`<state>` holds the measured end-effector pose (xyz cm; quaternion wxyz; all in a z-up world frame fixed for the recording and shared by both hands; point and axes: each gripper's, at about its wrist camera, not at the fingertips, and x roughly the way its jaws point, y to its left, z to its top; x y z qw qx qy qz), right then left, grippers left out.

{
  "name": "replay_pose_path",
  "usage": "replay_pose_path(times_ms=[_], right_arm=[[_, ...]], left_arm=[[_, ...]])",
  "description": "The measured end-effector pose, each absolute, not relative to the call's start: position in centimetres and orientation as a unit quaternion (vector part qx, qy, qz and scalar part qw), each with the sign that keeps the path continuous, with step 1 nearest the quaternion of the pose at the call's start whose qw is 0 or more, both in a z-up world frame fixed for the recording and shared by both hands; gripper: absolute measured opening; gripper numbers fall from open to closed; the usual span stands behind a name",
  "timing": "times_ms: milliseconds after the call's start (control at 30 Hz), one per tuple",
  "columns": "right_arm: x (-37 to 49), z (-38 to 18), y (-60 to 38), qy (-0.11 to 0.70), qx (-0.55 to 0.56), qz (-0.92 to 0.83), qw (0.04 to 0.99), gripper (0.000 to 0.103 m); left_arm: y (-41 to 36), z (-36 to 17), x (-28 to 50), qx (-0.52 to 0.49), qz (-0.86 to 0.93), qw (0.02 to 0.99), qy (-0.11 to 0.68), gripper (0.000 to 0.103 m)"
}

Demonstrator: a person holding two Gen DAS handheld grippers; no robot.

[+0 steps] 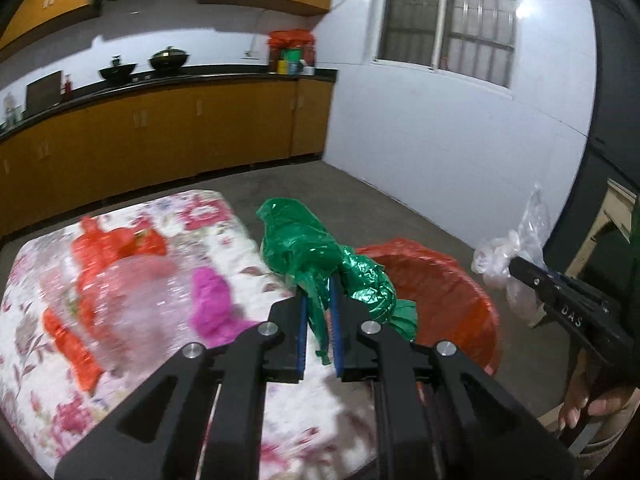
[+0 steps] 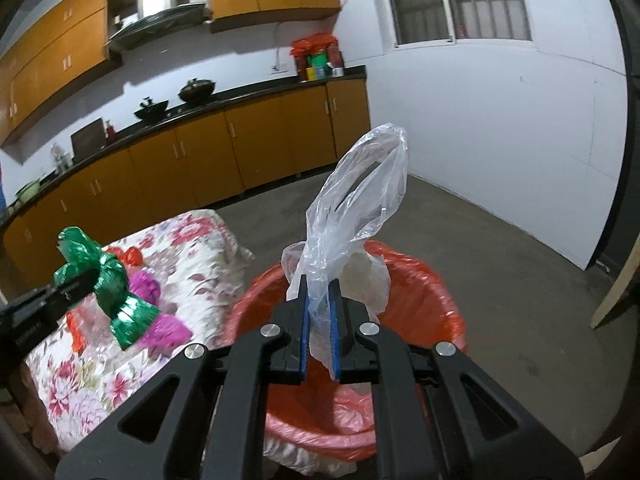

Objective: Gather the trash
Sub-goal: 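Carry both bags over the red basket and open both tools to drop them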

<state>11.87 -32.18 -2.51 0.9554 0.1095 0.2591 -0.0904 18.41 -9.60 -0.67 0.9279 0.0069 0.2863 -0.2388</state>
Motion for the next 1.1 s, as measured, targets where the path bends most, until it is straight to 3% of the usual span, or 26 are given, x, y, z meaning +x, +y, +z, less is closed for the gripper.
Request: replay_pose_path(times_ms=[500, 600, 733, 900, 1100], right_arm=[[13.0, -2.7, -34.6, 0.258, 0.137, -0.087, 0.953, 0.009], [13.3, -2.9, -34.9, 0.258, 0.141, -0.083, 0.952, 0.013], [13.5, -3.3, -35.7, 0.260, 0.146, -0.082, 0.951, 0.035], [12.5, -3.8, -36.0, 0.266, 0.152, -0.087, 0.948, 0.039], [12.3, -3.3, -35.2, 0.266, 0.127, -0.085, 0.952, 0.048]], left_arm=[[-16.2, -2.8, 21.2, 0.027, -0.280, 0.908, 0.311, 0.012], [-17.3, -3.3, 21.4, 0.028, -0.283, 0.905, 0.316, 0.018], [-18.2, -4.3, 21.9, 0.027, -0.285, 0.902, 0.324, 0.035], [-17.7, -5.3, 22.3, 0.019, -0.278, 0.899, 0.339, 0.041], [-14.2, -5.0, 20.9, 0.015, -0.237, 0.919, 0.316, 0.066]])
